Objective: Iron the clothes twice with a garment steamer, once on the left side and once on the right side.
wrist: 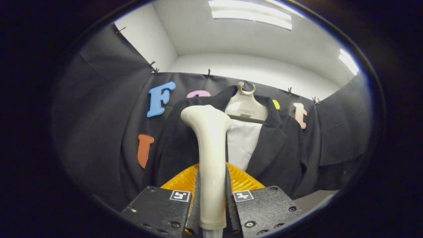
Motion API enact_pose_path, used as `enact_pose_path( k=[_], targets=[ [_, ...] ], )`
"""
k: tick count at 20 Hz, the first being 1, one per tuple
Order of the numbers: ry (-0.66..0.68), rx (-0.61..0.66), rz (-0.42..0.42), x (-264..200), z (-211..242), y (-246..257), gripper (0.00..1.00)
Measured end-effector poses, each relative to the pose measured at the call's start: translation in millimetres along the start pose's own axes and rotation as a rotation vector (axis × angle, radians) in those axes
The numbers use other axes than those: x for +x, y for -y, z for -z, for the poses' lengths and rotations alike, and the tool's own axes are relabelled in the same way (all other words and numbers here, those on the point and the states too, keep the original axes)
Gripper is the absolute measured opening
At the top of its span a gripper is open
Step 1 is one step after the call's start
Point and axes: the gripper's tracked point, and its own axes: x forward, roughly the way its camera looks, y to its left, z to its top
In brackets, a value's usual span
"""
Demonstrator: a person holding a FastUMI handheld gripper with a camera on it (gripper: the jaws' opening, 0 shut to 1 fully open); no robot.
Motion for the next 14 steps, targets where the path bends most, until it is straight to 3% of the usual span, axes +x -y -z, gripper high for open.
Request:
enact_pose_path(
  k=[14],
  targets=[
    [-0.138, -0.014, -0.061, -59.9, 89.8, -14.3, 0.34]
  ],
)
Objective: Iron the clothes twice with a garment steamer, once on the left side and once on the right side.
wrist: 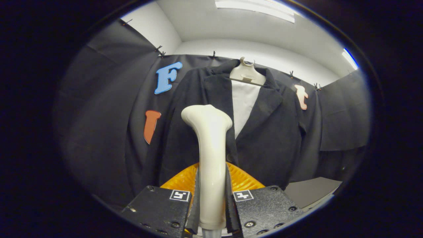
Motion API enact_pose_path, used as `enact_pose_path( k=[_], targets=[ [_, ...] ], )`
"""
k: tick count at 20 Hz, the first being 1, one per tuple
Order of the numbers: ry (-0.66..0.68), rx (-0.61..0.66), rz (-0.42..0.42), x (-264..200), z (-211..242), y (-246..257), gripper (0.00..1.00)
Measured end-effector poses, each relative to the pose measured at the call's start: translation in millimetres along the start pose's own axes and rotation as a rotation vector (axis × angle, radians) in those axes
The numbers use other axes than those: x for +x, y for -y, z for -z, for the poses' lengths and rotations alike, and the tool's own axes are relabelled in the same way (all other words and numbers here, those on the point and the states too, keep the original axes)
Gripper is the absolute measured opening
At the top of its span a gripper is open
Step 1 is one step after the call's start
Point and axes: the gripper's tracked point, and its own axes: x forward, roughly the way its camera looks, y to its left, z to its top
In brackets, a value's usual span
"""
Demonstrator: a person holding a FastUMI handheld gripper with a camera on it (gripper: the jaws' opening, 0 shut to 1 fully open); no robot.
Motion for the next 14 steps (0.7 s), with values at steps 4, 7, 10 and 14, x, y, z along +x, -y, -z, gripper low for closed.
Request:
enact_pose_path(
  k=[4, 7, 10, 14],
  targets=[
    [-0.023, -0.011, -0.002, -7.6, 18.0, 1.1, 0.34],
    [-0.045, -0.016, -0.02, -19.0, 36.3, -2.3, 0.34],
    [-0.069, -0.019, -0.039, -31.1, 59.3, -6.6, 0.34],
    [-0.157, -0.021, -0.056, -41.7, 100.3, -6.7, 0.34]
  ],
)
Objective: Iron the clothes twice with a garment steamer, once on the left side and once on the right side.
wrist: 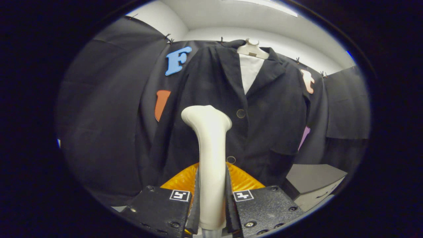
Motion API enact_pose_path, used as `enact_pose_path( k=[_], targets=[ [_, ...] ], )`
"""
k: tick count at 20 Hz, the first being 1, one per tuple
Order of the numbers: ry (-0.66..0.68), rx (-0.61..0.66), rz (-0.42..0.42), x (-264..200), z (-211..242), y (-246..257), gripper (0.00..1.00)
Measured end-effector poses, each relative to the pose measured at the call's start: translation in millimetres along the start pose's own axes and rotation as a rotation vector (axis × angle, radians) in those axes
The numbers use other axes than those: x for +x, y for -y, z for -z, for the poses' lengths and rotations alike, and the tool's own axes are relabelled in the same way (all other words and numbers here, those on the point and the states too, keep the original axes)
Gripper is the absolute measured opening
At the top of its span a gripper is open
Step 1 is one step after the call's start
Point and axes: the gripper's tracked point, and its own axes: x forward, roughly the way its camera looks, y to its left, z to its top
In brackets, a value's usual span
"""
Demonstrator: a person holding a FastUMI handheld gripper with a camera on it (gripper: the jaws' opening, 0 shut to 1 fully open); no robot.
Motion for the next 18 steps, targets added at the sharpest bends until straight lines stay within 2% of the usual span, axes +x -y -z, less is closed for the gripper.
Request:
enact_pose_path(
  k=[8, 18],
  targets=[
    [-0.098, -0.036, -0.055, -4.2, 45.1, -4.3, 0.34],
    [-0.251, -0.073, -0.089, -33.4, 130.3, -3.7, 0.34]
  ],
)
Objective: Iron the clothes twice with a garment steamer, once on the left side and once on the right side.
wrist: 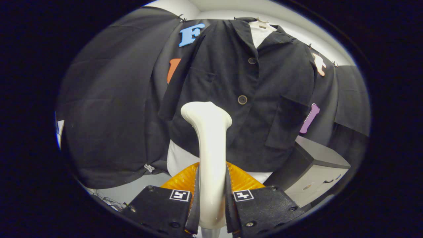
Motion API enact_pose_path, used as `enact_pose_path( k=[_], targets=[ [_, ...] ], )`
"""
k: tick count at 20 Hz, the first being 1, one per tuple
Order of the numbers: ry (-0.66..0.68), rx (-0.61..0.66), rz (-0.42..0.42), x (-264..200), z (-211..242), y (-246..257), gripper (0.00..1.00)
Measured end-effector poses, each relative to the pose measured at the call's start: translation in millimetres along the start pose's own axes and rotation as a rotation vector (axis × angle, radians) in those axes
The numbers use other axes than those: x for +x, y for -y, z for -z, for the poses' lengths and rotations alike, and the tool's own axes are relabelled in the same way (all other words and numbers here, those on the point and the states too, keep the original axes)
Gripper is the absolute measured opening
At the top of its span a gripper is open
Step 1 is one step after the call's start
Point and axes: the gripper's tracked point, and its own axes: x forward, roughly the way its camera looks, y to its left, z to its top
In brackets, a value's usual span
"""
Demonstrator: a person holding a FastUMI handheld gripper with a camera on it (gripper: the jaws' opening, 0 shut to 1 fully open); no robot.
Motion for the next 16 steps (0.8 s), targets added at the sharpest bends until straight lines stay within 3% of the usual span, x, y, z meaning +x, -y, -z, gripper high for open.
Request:
enact_pose_path(
  k=[8, 16],
  targets=[
    [-0.131, -0.002, -0.028, -7.3, 52.6, -4.1, 0.34],
    [-0.119, 0.044, 0.002, -35.3, 47.5, 25.3, 0.34]
  ],
)
